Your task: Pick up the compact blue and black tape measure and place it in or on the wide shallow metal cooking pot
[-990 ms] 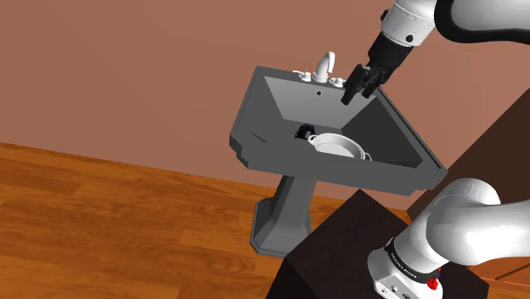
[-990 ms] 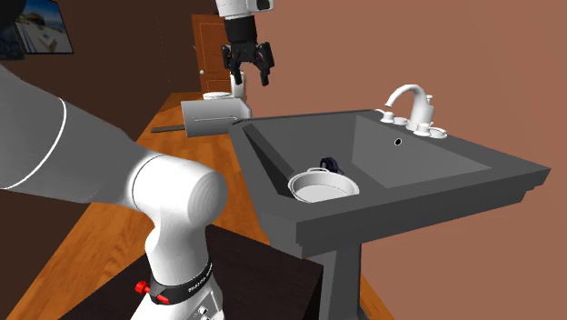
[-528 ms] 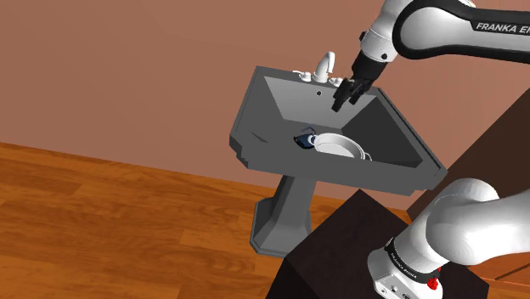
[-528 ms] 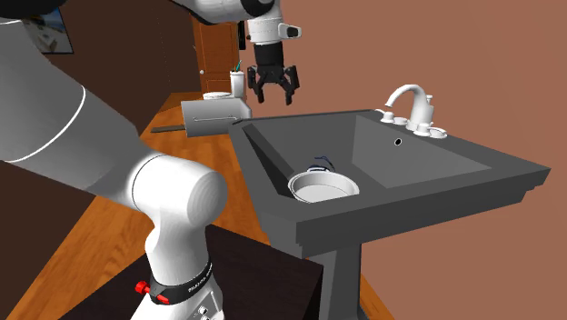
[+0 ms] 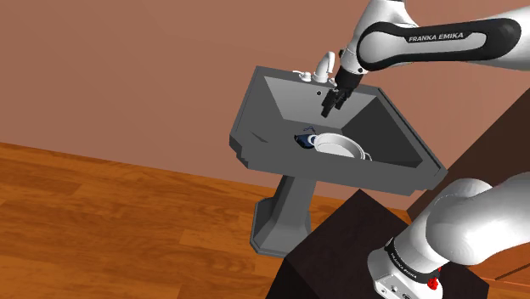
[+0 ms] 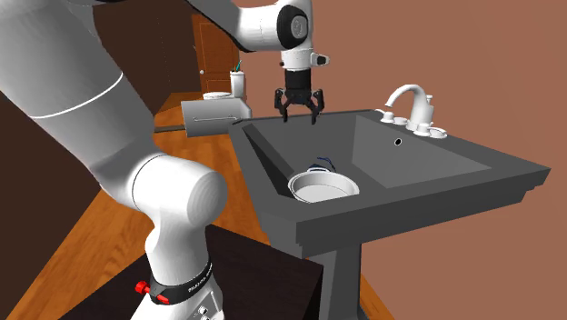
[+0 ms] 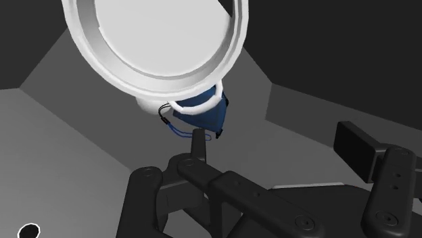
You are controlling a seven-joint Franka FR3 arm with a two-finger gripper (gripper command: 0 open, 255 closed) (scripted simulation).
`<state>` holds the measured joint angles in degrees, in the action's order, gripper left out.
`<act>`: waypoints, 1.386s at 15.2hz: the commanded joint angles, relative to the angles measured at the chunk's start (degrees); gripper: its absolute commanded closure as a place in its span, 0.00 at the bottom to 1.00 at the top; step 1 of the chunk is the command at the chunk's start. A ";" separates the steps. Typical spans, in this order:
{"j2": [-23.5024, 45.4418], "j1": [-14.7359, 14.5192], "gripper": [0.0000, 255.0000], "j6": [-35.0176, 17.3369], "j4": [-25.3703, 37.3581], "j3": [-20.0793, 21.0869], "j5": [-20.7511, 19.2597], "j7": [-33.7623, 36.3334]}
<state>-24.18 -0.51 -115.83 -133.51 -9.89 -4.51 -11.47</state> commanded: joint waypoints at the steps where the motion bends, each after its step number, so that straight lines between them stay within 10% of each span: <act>1: 4.15 -0.15 0.00 -2.51 0.94 -1.47 0.23 -2.85; 13: 31.44 0.98 0.00 -10.53 14.96 -6.72 6.84 -21.09; 21: 36.05 1.58 0.00 -15.53 14.11 -6.37 8.56 -22.89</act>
<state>10.69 0.99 -130.78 -118.65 -16.30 3.91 -34.23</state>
